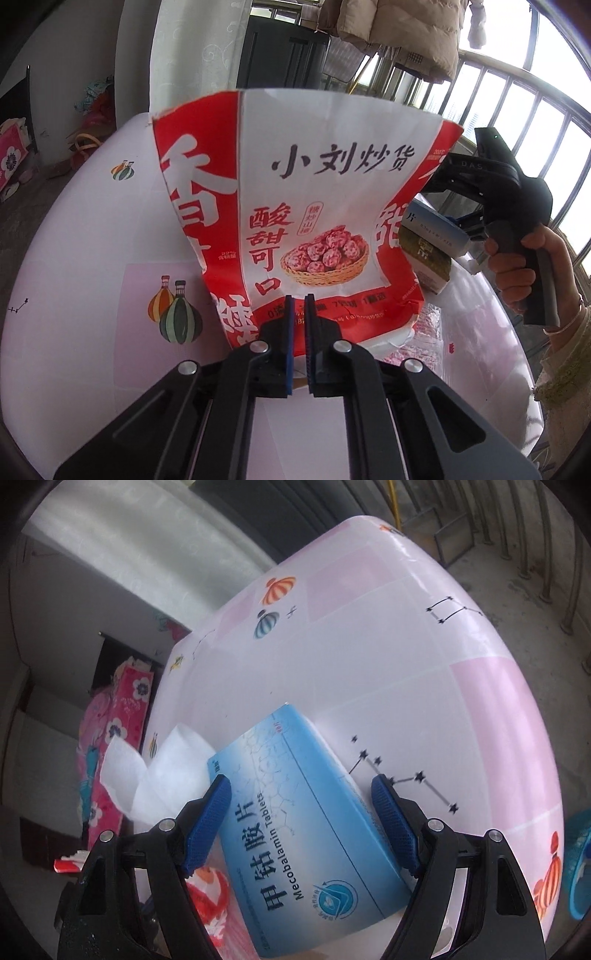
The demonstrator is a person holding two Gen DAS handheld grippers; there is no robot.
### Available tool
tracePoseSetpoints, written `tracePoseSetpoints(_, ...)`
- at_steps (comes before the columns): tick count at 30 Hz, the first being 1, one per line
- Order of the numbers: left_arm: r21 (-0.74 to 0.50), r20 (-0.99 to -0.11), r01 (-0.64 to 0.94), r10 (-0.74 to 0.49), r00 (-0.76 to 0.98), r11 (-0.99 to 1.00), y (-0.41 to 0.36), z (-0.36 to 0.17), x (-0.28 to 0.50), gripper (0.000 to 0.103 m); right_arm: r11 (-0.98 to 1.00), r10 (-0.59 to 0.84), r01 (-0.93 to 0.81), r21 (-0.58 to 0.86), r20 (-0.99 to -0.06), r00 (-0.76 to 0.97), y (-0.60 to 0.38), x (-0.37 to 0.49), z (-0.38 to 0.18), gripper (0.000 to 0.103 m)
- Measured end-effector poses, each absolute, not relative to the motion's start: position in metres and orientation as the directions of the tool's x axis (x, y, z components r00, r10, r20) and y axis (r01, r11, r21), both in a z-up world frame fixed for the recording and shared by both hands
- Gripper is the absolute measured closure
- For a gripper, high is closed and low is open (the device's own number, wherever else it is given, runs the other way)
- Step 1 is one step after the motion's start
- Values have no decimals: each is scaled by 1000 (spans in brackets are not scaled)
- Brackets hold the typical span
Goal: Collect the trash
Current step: 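Move both tools back to the table and grasp the red-white snack bag with the left tool, then lift the snack bag with the left tool while the right tool grasps the white-red bag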
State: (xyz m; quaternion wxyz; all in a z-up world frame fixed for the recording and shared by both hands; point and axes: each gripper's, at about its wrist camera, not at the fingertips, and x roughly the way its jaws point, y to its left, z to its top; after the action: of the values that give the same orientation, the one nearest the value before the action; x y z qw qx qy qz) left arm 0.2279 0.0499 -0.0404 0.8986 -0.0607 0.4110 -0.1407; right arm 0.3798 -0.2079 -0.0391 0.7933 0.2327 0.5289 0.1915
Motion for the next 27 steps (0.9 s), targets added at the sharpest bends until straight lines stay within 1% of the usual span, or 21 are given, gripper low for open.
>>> tracePoseSetpoints(3, -240, -728, 210, -319, 607, 948, 52, -44, 225, 99, 818, 558, -84, 569, -750, 355, -198, 360, -38, 28)
tracePoseSetpoints(13, -231, -731, 241, -332, 596, 943, 60, -43, 192, 99, 813, 566, -95, 574, -743, 357, -171, 299, -35, 29)
tracePoseSetpoints(20, -230, -731, 228, -323, 601, 946, 74, -42, 157, 99, 810, 563, -74, 581, -739, 370, -158, 257, -36, 29)
tracePoseSetpoints(27, -261, -725, 205, -332, 604, 943, 83, -42, 135, 99, 789, 576, -25, 614, -724, 380, -151, 233, -40, 30)
